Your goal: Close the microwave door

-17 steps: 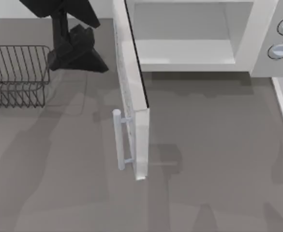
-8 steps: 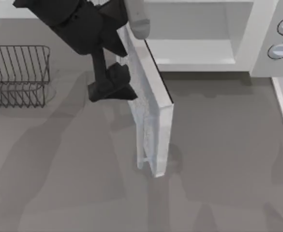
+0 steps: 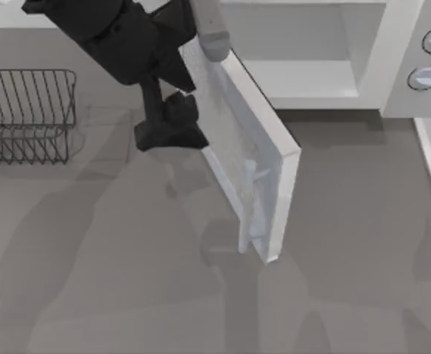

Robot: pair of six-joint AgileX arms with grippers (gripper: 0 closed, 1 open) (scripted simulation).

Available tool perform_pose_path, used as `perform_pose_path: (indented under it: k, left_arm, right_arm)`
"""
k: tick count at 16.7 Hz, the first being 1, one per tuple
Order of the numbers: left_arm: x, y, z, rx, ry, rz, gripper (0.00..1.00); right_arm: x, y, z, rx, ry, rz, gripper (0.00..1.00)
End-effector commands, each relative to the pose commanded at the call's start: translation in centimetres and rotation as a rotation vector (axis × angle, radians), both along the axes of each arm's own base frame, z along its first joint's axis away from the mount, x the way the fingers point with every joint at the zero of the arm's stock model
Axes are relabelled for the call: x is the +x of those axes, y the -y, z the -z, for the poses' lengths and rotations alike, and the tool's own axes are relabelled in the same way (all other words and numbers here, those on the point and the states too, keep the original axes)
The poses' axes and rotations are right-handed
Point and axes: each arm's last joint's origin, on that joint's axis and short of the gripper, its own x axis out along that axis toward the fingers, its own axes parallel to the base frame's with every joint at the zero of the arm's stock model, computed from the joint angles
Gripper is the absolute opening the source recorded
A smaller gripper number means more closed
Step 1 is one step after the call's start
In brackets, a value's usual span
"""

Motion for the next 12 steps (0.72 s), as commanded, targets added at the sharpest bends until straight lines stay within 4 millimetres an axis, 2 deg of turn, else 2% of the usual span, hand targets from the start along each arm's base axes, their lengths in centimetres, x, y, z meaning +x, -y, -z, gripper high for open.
perform_pose_path:
  k: [9, 12]
  left_arm:
    - [0.0, 0.0, 0.0, 0.0, 0.0, 0.0, 0.02]
    - [0.0, 0.0, 0.0, 0.0, 0.0, 0.0, 0.0]
  right_arm:
    - [0.0, 0.0, 0.0, 0.0, 0.0, 0.0, 1.0]
    - [0.0, 0.0, 0.0, 0.0, 0.0, 0.0, 1.0]
